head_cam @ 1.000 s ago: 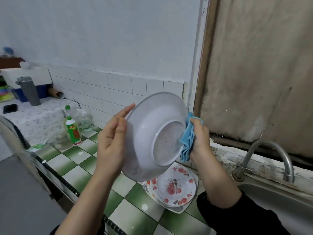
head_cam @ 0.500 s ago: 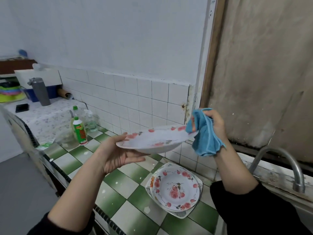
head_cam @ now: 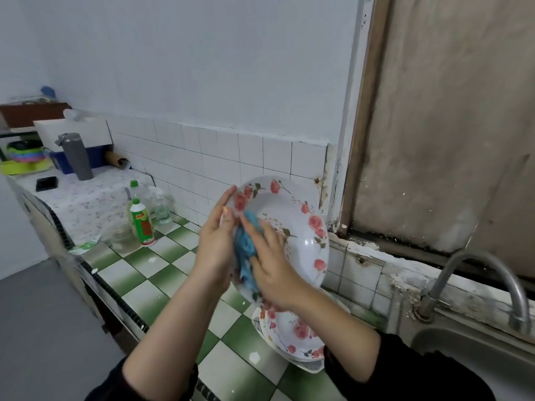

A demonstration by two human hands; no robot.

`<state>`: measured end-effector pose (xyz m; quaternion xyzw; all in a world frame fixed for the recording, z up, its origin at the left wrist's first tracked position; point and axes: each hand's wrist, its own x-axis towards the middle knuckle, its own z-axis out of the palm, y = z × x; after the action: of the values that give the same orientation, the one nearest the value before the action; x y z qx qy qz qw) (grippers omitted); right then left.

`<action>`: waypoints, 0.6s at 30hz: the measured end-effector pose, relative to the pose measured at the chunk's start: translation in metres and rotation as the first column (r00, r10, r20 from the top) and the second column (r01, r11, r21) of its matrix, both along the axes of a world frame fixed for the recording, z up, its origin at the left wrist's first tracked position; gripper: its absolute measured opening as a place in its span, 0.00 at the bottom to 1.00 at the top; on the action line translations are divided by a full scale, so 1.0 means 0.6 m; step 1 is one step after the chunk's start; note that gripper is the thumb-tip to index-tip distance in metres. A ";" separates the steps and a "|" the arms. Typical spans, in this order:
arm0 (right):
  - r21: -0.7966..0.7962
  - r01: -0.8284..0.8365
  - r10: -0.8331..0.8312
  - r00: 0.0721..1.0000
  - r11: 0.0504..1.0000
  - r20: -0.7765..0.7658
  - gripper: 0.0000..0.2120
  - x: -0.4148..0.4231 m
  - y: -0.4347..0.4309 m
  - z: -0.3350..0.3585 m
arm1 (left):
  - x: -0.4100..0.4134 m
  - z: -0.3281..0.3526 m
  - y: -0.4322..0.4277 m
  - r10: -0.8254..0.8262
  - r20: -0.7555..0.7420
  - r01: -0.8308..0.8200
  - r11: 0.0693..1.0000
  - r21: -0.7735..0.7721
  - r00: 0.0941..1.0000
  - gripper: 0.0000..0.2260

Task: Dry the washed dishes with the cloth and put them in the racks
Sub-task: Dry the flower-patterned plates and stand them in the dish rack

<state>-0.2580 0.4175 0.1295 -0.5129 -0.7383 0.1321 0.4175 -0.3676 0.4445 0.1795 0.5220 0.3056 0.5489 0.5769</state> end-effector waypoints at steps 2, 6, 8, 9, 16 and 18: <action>-0.025 0.053 -0.044 0.956 0.998 0.291 0.31 0.009 -0.005 -0.024 | -0.015 0.002 0.002 0.075 0.022 -0.075 0.997 0.029 0.997 0.15; 0.109 0.539 -0.548 0.800 0.835 0.243 0.37 0.074 0.044 -0.027 | -0.022 -0.005 -0.007 0.137 0.071 -0.144 0.984 0.105 0.988 0.15; 0.164 0.614 -0.597 0.789 0.772 -0.144 0.36 0.070 0.064 -0.007 | 0.000 -0.019 -0.028 0.121 0.046 -0.126 0.980 0.154 0.992 0.15; 0.166 0.601 -0.536 0.784 0.782 -0.313 0.35 0.057 0.068 0.001 | 0.015 -0.028 -0.039 0.105 0.037 -0.109 0.982 0.155 0.994 0.14; 0.132 0.049 -0.097 0.918 0.990 0.385 0.30 0.014 0.021 -0.063 | -0.019 -0.048 -0.017 0.291 0.162 -0.303 0.951 0.055 0.943 0.14; 0.139 0.266 -0.300 0.852 0.954 0.429 0.32 0.059 0.037 -0.079 | -0.040 -0.050 -0.014 0.287 0.139 -0.299 0.951 0.075 0.948 0.12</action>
<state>-0.2226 0.4397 0.0821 -0.6165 -0.7349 -0.0791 0.2711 -0.3913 0.4359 0.1493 0.4618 0.3161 0.6743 0.4818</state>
